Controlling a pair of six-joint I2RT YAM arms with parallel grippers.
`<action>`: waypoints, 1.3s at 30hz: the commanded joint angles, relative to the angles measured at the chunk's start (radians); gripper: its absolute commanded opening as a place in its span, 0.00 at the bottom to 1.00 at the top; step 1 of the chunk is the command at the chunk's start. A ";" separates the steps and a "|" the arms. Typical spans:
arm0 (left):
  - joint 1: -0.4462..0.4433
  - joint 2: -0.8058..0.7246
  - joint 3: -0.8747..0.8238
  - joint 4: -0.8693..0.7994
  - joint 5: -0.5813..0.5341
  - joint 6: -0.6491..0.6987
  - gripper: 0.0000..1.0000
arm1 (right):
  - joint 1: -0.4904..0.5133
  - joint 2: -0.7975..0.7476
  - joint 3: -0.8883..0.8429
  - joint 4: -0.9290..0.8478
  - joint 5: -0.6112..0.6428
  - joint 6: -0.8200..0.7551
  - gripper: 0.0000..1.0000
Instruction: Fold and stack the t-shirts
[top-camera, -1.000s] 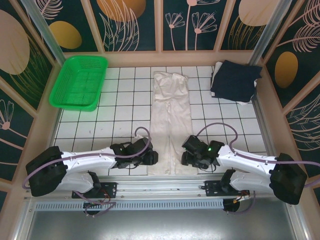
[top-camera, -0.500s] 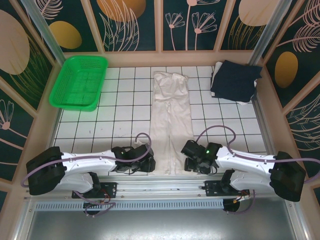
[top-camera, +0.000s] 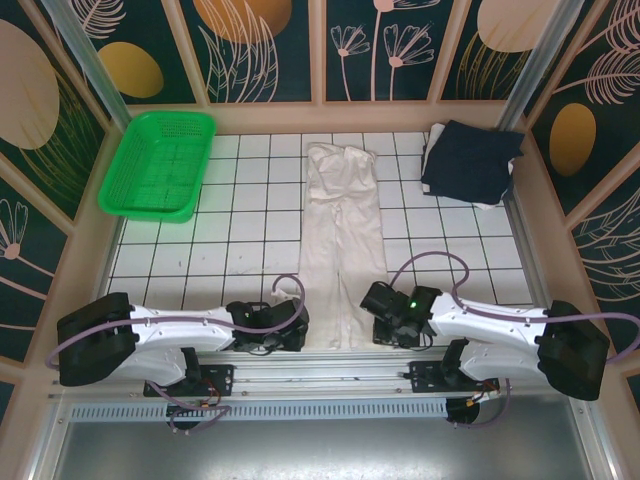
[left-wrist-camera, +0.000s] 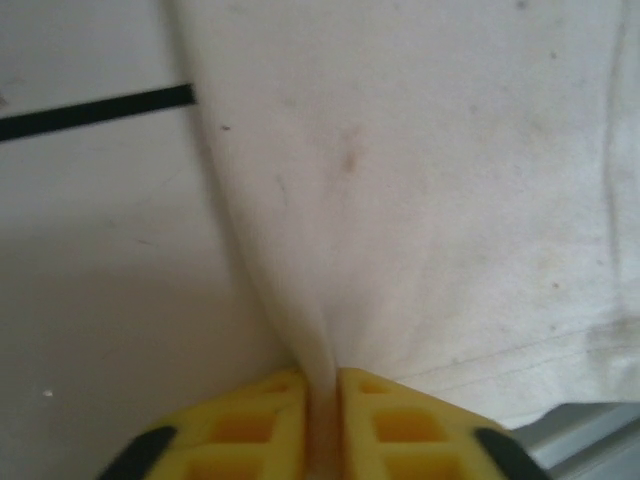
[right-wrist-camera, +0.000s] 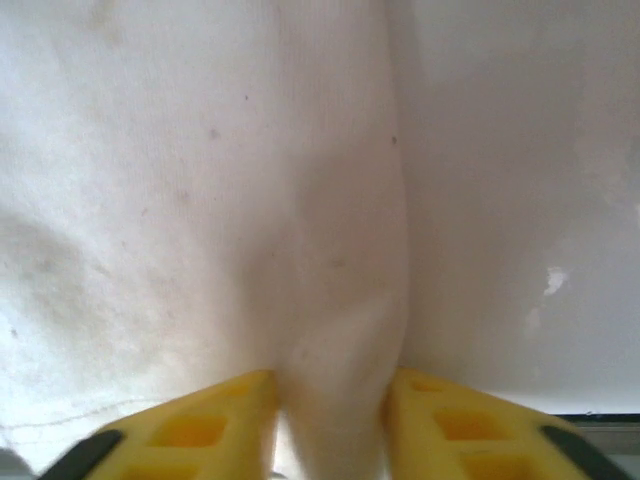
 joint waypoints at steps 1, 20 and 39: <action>-0.020 -0.028 -0.006 0.102 0.060 -0.013 0.07 | 0.010 -0.016 0.049 0.006 0.020 -0.003 0.25; 0.154 0.100 0.438 -0.165 -0.189 0.188 0.00 | -0.285 0.020 0.326 0.118 0.137 -0.377 0.00; 0.592 0.570 0.870 -0.111 -0.028 0.403 0.00 | -0.779 0.506 0.585 0.481 -0.187 -0.675 0.00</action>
